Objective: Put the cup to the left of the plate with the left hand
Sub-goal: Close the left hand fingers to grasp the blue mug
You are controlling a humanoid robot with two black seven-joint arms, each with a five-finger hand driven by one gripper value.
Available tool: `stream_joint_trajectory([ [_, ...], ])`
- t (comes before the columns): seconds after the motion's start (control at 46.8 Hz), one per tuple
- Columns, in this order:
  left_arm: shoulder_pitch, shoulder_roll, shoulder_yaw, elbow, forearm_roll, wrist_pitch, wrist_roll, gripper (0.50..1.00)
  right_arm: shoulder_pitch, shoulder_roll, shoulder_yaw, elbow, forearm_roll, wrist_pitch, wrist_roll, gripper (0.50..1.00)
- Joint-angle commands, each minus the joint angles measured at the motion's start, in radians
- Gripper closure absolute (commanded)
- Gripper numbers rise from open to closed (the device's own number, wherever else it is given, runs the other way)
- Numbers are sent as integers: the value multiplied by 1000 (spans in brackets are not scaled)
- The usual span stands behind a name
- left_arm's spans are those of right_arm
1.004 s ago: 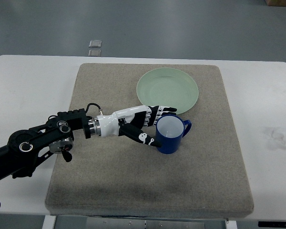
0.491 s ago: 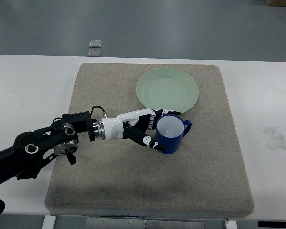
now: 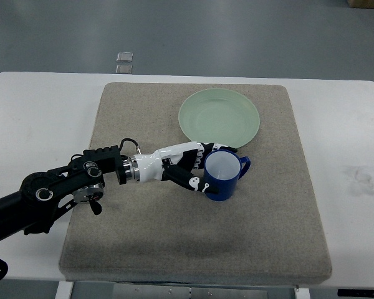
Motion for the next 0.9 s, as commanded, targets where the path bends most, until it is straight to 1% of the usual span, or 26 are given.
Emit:
stream_joint_trajectory([
  [0.0,0,-2,0,0,0,0,0,681,0,0,0,0,0,0,0,568],
  [0.043,0,-5,0,0,0,1,0,692,0,0,0,0,0,0,1,568],
  [0.085,0,-8,0,0,0,2,0,724,0,0,0,0,0,0,0,568],
  [0.278,0,-20,0,23,0,17,-2,731,0,0,0,0,0,0,0,568],
  [0.32,0,-21,0,28,0,23,0,750,0,0,0,0,0,0,0,568],
  [0.555,0,-23,-5,25,-1,51,0,750,0,0,0,0,0,0,0,568],
  [0.683,-9,-21,-15,23,-6,71,-2,742,0,0,0,0,0,0,1,568],
  [0.875,-17,-21,-20,20,-8,80,-2,744,0,0,0,0,0,0,0,568],
])
